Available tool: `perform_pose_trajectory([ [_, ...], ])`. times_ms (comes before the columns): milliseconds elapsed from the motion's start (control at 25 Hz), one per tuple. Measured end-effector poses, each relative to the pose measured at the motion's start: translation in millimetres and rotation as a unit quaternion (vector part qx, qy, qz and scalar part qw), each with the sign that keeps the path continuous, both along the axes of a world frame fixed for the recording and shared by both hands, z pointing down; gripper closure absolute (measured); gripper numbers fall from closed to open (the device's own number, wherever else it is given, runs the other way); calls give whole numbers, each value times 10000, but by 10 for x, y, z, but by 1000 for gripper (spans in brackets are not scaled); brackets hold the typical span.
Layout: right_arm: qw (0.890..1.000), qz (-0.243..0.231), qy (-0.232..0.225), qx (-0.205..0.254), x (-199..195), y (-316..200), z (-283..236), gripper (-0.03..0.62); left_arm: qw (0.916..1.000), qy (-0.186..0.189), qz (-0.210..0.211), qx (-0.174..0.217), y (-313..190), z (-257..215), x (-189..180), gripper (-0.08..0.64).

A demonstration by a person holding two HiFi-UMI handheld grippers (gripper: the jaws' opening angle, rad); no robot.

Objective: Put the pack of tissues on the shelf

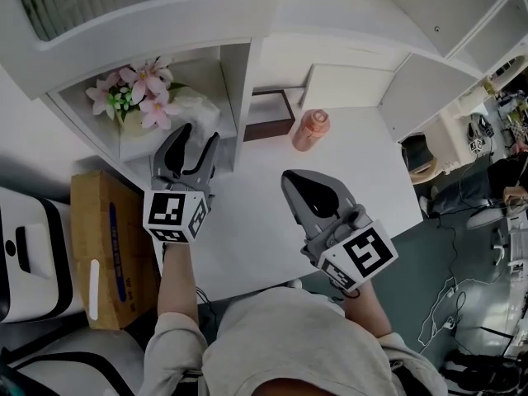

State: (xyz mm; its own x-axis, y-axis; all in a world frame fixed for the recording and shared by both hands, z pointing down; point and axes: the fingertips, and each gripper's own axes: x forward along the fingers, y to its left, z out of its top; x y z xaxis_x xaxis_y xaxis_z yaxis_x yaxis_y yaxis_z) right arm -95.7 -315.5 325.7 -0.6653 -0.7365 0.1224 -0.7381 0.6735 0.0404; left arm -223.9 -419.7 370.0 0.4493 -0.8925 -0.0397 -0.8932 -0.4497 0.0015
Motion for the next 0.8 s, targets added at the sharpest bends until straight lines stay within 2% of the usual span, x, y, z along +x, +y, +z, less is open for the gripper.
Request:
perform_pose_trajectory([
  [240,9996,-256,-116,39,-10,114,-37,591,9998,7,-197,80,256,-91,-76,373],
  [400,9985,-497,-188,87,-12,231,-82,591,9990,1,-430,120,502,-153,-99,479],
  [600,9960,-848,-266,96,0,382,-118,592,9972,-30,-733,163,824,-236,-63,555],
  [800,9921,-1210,-329,78,24,542,-135,591,9971,51,-751,125,1203,-333,96,560],
])
